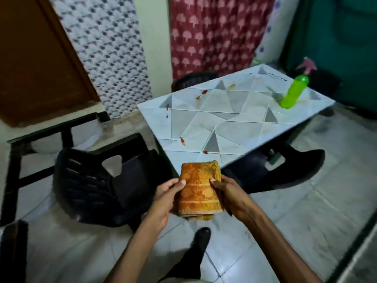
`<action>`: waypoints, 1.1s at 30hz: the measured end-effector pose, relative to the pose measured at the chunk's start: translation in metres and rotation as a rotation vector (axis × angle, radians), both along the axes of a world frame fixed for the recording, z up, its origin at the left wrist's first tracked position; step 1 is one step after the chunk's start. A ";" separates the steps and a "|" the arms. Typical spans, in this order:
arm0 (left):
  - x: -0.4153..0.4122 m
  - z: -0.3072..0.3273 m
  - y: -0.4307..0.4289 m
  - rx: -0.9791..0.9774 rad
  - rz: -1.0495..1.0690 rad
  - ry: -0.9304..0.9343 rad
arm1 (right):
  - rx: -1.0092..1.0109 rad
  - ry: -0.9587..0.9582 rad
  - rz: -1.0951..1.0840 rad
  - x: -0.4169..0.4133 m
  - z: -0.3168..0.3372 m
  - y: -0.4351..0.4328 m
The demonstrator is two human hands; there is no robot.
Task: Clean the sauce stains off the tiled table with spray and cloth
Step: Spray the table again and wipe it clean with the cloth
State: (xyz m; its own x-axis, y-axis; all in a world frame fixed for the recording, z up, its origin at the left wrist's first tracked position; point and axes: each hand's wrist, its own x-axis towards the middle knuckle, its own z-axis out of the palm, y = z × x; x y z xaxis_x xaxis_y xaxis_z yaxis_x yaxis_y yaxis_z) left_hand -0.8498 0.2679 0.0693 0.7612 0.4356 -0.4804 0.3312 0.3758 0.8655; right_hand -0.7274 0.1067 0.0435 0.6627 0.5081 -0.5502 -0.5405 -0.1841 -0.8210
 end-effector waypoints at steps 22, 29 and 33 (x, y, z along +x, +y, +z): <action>0.421 -0.008 -0.210 -0.035 -0.362 -0.008 | 0.002 -0.093 -0.298 0.351 0.007 -0.252; 0.508 -0.003 -0.334 -0.068 -0.207 -0.039 | 0.068 -0.062 -0.189 0.454 0.016 -0.368; 0.541 0.008 -0.387 -0.081 -0.123 -0.063 | 0.111 -0.062 -0.091 0.510 0.027 -0.413</action>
